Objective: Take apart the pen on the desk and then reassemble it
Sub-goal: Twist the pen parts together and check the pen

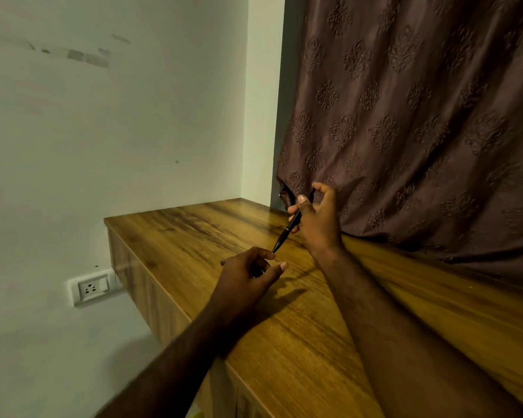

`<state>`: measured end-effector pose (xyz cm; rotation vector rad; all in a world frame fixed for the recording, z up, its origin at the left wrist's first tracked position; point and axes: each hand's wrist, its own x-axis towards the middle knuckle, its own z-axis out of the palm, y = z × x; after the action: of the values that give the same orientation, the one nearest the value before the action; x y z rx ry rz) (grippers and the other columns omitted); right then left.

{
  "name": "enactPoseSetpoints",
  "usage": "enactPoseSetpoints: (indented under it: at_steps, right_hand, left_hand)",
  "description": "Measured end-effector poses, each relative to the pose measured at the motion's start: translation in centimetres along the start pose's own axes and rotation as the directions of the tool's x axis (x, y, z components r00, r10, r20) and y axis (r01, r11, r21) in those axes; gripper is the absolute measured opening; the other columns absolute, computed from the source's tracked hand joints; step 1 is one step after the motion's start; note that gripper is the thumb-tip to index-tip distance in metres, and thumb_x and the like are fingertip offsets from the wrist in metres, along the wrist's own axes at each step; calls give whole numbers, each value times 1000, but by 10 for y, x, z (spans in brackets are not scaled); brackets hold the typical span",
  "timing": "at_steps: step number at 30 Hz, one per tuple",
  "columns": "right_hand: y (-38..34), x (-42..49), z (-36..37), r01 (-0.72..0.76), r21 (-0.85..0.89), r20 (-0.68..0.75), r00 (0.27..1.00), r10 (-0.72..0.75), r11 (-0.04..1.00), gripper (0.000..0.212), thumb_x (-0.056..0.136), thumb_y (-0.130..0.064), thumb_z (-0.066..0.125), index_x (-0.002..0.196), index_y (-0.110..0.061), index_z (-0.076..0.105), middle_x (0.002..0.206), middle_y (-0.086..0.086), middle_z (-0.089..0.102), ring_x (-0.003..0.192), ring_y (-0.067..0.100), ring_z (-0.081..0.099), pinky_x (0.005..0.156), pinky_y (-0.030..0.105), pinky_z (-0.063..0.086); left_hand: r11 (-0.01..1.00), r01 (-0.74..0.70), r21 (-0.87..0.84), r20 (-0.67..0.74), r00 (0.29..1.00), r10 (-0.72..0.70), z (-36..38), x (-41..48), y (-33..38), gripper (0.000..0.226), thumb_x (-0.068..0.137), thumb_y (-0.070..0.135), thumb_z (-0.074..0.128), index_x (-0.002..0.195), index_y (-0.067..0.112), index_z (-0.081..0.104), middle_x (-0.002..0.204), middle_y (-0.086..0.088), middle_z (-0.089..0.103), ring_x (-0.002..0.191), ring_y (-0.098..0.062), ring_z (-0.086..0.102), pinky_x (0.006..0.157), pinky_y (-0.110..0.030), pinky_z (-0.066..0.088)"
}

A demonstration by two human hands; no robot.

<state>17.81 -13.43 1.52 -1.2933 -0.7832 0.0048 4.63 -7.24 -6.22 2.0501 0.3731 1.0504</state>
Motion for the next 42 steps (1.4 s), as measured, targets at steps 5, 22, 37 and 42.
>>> enactPoseSetpoints:
  at_steps: [5, 22, 37, 42]
  right_hand:
    - [6, -6, 7, 4, -30, 64, 998, -2, 1000, 35, 100, -14, 46, 133, -20, 36, 95, 13, 67, 75, 16, 62, 42, 18, 48]
    - [-10, 7, -9, 118, -137, 113, 988, -103, 983, 59, 90, -3, 61, 131, -37, 37, 111, 18, 65, 91, 30, 69, 72, 43, 62]
    - [-11, 0, 2, 136, -152, 166, 980, -110, 979, 69, 90, -8, 62, 130, -53, 29, 134, 14, 56, 109, 27, 64, 89, 50, 56]
    - [-9, 0, 6, 126, -163, 121, 987, -107, 978, 61, 87, -9, 64, 123, -49, 37, 123, 14, 61, 103, 35, 65, 85, 55, 56]
  left_hand:
    - [999, -13, -46, -50, 999, 10, 0, -2, 2, 18, 91, 33, 59, 84, 18, 66, 73, -1, 68, 64, -11, 63, 61, -25, 52]
    - [895, 357, -268, 166, 932, -322, -2, 5, -6, 13, 88, 10, 64, 101, 9, 65, 81, -6, 68, 63, -7, 63, 54, -17, 50]
    - [857, 374, -355, 182, 927, -329, -2, 6, -6, 12, 85, 5, 65, 96, 1, 67, 78, -10, 68, 62, -8, 63, 60, -20, 53]
    - [852, 347, -392, 159, 938, -308, -2, 5, -4, 14, 85, 1, 65, 98, -3, 66, 79, -14, 66, 57, -8, 60, 55, -19, 51]
